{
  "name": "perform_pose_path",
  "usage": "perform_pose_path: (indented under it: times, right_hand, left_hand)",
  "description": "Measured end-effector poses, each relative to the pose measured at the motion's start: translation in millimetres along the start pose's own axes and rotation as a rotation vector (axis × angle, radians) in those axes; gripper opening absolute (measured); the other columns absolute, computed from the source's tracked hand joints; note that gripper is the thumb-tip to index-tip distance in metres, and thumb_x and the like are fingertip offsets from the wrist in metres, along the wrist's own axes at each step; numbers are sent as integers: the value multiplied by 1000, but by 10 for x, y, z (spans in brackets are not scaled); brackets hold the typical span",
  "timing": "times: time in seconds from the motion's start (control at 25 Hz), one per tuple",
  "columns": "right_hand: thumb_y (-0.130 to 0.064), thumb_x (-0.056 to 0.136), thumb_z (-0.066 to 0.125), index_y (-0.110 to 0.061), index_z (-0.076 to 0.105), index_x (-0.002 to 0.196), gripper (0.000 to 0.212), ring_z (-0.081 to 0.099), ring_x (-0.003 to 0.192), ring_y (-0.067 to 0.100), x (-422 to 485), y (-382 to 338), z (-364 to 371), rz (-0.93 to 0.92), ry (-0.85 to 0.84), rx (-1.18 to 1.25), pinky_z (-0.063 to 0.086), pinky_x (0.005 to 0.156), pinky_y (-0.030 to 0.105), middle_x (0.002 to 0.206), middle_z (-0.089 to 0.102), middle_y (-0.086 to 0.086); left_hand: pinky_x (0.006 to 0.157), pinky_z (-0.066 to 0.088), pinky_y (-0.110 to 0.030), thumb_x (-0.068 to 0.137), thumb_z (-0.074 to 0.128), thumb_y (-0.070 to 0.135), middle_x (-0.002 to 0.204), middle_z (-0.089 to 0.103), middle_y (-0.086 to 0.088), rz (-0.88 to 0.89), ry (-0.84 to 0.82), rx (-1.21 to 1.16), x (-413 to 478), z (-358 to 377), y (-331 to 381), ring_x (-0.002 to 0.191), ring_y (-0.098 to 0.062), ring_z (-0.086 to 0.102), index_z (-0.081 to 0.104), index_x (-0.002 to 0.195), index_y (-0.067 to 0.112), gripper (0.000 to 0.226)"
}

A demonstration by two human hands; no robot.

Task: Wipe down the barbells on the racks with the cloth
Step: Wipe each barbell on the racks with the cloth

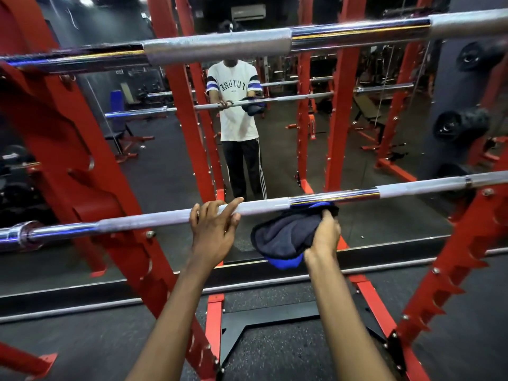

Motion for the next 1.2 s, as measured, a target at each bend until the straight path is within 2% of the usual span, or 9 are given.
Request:
perform_pose_path:
  times: [0.12,0.24,0.4,0.48,0.64,0.76,0.88,1.04,1.2]
  right_hand:
    - [-11,85,66,-12,58,115,31,62,106,24,-175,-31,-31,-403,111,-235,49,96,32,117,62,13]
    - [-3,77,66,-12,67,114,38,57,110,23,-335,-73,11,-821,-79,-594,41,101,28,115,60,5]
    - [-9,78,65,-17,71,115,38,54,115,29,-300,-18,200,-1106,-326,-1051,39,103,35,120,66,-1]
    - [-15,79,61,-20,69,114,36,56,118,27,-272,1,243,-1108,-312,-1099,41,100,41,120,67,-3]
    - [-16,81,63,-22,67,112,32,55,116,31,-359,6,537,-904,-197,-1199,35,101,43,116,65,3]
    - [-23,83,62,-18,63,113,31,52,112,33,-713,354,760,-958,-441,-1336,35,99,46,116,60,7]
    - [-27,77,60,-15,55,115,40,50,110,29,-885,505,761,-1016,-654,-1260,37,99,45,116,56,5]
    - [-29,80,68,-29,65,113,33,62,103,18,-516,105,710,-878,-950,-1163,49,96,42,108,68,-8]
    - [-50,92,56,-33,65,116,31,64,99,27,-429,228,696,-1047,-625,-1374,46,92,42,104,66,-3]
  left_hand:
    - [112,24,-50,97,33,47,117,60,2,3,9,-5,-12,-9,11,114,-22,51,57,134,40,44]
    - [115,19,-46,98,32,46,128,57,3,44,-33,-16,-13,-49,-41,125,-20,46,51,139,40,46]
    - [117,14,-47,98,34,44,145,46,-4,6,-73,39,-112,-120,-359,142,-25,32,41,147,40,50]
    - [116,14,-50,97,35,44,150,42,-6,-46,-25,104,-212,-179,-580,145,-29,28,40,148,40,51]
    - [115,21,-54,98,36,44,147,43,-11,-91,40,147,-336,-307,-957,142,-35,31,45,147,35,50]
    - [111,30,-57,98,34,47,137,49,-14,-104,45,150,-319,-405,-1210,137,-38,35,51,143,29,50]
    - [113,24,-55,99,33,50,136,49,-9,-116,25,186,-338,-425,-1244,139,-34,33,48,143,34,50]
    - [117,16,-52,100,30,53,145,44,-9,-139,1,132,-340,-427,-1311,146,-30,25,44,146,36,50]
    - [119,18,-50,102,25,52,144,46,-16,-81,25,92,-338,-483,-1494,145,-33,27,49,144,23,57]
Point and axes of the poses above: each hand's wrist, its own x-axis towards the middle knuckle, its own z-axis out of the palm, y = z × x, the point moved 1 cm from there along x, towards the middle knuckle
